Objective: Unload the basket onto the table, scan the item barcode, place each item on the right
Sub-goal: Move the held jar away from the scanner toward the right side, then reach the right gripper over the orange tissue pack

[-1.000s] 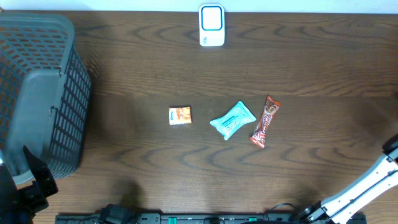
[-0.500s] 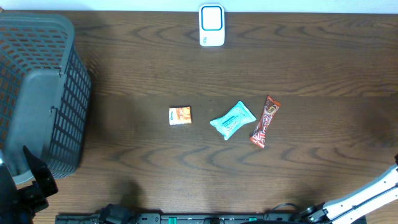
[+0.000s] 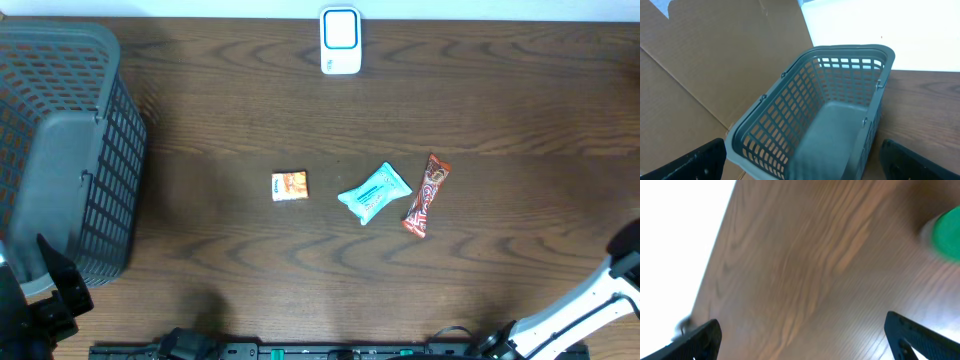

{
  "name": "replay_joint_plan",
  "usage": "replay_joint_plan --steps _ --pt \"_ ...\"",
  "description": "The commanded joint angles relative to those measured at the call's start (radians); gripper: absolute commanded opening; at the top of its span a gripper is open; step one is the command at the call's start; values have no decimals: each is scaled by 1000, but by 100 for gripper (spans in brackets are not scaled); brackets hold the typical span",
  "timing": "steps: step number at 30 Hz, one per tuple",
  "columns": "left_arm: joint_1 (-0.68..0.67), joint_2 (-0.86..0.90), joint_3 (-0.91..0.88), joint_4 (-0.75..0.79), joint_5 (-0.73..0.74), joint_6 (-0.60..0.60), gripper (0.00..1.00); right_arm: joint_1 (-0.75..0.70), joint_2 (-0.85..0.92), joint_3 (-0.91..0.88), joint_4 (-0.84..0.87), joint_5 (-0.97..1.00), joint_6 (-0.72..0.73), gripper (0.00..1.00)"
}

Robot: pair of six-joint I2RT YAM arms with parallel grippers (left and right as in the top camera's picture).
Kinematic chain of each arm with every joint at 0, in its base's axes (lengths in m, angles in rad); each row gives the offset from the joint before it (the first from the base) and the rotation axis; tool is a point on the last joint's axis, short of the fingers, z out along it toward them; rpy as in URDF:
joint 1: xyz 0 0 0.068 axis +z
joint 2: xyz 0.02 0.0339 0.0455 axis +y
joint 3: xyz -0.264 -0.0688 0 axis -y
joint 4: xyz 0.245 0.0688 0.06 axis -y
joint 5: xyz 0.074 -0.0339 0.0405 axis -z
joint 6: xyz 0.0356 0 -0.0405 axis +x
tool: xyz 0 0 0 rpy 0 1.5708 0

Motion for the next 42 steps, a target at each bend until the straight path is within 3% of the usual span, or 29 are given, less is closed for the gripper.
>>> replay_joint_plan --steps 1,9,13,27,30,33,37,42 --pt "4 1 1 -1 -6 -12 98 101 -1 2 -65 117 10 99" --pt "4 1 1 -1 -6 -12 98 402 -1 -1 -271 143 30 99" --pt "4 1 1 -1 -6 -12 98 615 -1 -40 -274 201 -70 99" --pt "4 1 1 -1 -6 -13 98 1180 -1 -254 -264 419 -66 99" --pt "4 1 1 -1 -6 -13 98 1246 -1 -324 -221 320 -83 99" --pt "4 1 1 -1 -6 -12 98 1289 -1 -377 -139 77 -172 99" --pt "4 1 1 -1 -6 -12 98 1333 0 -425 -3 -193 -177 99" --pt "4 1 1 -1 -6 -12 98 1397 2 -427 98 -49 -117 99"
